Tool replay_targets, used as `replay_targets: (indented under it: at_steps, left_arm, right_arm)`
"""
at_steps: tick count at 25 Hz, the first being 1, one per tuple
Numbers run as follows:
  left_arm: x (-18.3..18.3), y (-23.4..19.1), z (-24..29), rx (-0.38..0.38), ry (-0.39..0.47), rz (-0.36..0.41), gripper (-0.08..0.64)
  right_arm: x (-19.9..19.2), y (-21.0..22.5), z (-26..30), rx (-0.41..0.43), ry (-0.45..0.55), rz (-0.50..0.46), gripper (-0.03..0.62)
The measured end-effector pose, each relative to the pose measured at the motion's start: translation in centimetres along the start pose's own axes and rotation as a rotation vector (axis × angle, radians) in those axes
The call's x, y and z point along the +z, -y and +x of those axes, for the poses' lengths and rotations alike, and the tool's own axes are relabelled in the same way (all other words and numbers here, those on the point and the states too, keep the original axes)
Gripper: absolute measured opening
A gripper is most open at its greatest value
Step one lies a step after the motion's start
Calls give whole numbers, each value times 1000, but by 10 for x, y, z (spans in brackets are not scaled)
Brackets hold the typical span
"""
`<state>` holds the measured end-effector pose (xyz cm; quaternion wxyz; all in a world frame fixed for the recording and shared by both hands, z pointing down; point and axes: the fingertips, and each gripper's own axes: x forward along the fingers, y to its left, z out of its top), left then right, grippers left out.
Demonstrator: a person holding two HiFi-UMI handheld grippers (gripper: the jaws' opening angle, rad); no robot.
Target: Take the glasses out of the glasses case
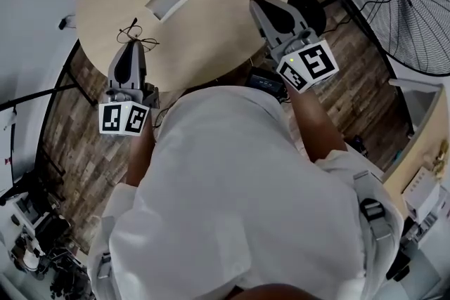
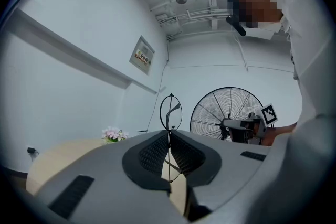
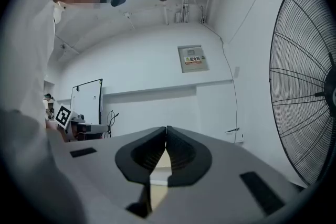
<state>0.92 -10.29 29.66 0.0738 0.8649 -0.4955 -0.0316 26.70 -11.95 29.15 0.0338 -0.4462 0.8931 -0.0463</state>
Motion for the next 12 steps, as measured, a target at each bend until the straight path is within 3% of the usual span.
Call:
replay_targets:
  at_steps: [12]
  left_arm:
    - [-6,-7,4,-36,-17,-31,28]
  right_arm:
    - [-7,-6,3,-11,-19,7,23]
